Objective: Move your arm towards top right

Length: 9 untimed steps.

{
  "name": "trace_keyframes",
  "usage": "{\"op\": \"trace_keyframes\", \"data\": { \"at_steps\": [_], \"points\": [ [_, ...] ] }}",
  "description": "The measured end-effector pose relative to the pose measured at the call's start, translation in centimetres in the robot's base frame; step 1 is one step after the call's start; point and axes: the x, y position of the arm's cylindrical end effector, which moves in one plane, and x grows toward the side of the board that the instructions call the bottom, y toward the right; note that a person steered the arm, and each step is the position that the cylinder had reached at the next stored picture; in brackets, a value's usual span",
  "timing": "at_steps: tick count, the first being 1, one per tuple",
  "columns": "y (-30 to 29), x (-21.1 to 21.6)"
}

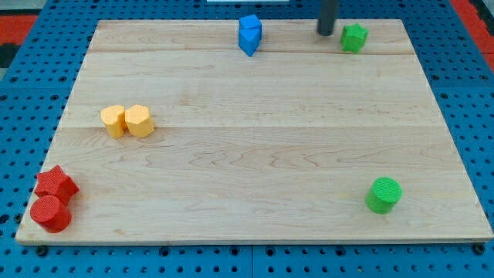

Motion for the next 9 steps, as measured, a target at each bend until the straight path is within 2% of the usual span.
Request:
{"op": "trace_keyframes", "data": {
  "at_steps": [1,3,4,5,6,7,8,9],
  "points": [
    [4.1,0.6],
    [-7.3,10.6],
    [-6.1,14.8],
    [-8.8,10.3],
    [-3.9,6.9],
    [2.6,10.5],
    [1.8,13.3],
    [7.2,8.3]
  ]
}}
